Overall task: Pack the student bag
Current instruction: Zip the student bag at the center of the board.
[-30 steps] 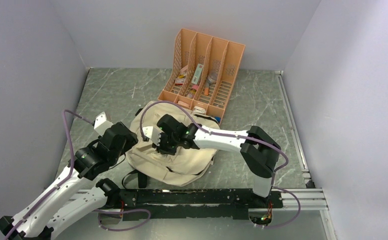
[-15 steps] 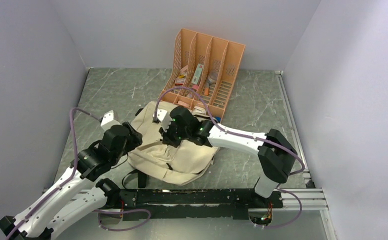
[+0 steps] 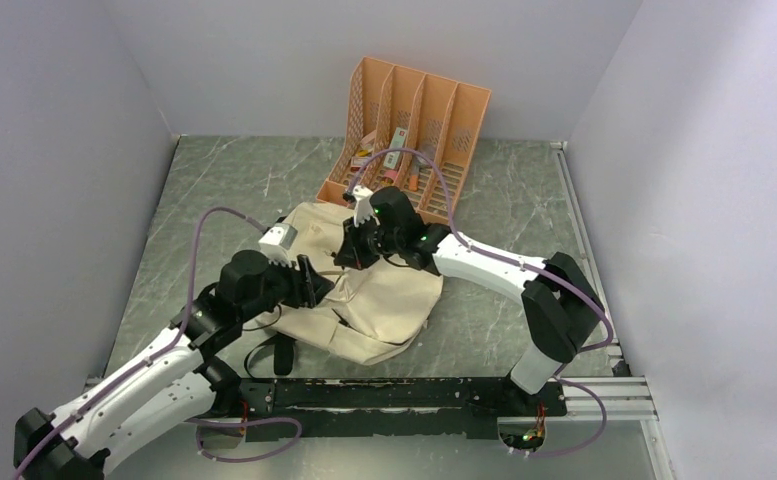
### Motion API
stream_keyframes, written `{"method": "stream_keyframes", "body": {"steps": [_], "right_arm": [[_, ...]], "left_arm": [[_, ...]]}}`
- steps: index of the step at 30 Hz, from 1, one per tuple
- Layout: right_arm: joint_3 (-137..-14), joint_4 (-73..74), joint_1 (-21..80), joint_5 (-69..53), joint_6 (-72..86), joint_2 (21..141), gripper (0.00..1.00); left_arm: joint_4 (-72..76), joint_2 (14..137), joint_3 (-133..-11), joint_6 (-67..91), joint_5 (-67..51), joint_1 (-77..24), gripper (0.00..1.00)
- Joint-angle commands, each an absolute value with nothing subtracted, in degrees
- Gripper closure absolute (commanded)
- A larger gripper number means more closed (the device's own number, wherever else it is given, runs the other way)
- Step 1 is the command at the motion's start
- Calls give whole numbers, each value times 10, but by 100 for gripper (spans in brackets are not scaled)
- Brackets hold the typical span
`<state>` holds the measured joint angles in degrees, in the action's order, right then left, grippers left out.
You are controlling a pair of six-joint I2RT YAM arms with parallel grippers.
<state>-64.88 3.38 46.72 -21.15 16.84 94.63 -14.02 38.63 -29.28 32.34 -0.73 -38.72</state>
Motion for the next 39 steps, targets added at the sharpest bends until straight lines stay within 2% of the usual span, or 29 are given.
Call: {"method": "stream_keyframes", "body": {"steps": [1, 11, 26, 33, 39], "right_arm": [[-662, -2, 449, -230, 207, 941, 100], [-657, -2, 445, -250, 209, 936, 100], [-672, 16, 445, -284, 222, 951, 100], [-673, 44, 448, -320, 215, 953, 100], [-659, 50, 454, -307, 214, 945, 100]], "left_arm": [[-65, 422, -295, 264, -87, -389, 39], [-69, 515, -342, 212, -72, -400, 40], [-106, 538, -336, 219, -31, -474, 47], [-154, 549, -332, 217, -2, -490, 65], [-160, 535, -313, 234, -4, -495, 91]]}}
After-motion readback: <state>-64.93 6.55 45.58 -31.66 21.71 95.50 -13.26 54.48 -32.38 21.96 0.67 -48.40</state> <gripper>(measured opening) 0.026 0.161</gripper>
